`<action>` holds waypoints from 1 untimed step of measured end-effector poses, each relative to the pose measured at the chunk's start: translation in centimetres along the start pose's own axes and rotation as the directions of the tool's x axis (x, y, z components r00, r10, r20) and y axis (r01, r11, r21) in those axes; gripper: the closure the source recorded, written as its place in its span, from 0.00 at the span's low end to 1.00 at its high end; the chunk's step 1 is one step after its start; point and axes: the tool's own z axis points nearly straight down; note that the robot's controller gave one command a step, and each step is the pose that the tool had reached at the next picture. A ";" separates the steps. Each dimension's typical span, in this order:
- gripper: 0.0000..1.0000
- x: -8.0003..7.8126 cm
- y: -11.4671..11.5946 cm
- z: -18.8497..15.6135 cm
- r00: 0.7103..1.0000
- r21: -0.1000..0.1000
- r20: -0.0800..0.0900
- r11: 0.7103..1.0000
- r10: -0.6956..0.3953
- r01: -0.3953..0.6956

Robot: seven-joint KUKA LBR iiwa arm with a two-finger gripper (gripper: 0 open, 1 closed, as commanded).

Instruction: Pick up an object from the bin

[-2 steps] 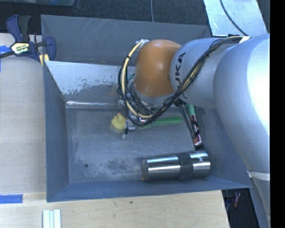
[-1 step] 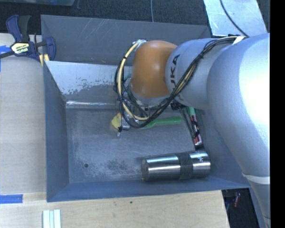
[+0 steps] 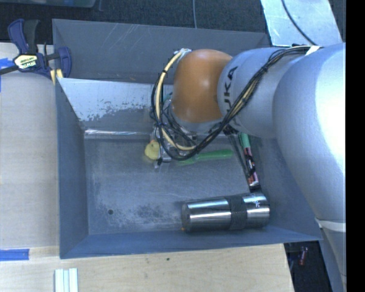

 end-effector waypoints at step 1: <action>1.00 0.0 0.0 0.0 1.000 0.000 0.000 1.000 0.000 0.000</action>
Offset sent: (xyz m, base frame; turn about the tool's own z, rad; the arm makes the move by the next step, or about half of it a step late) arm -0.0001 0.0001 0.0598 0.0000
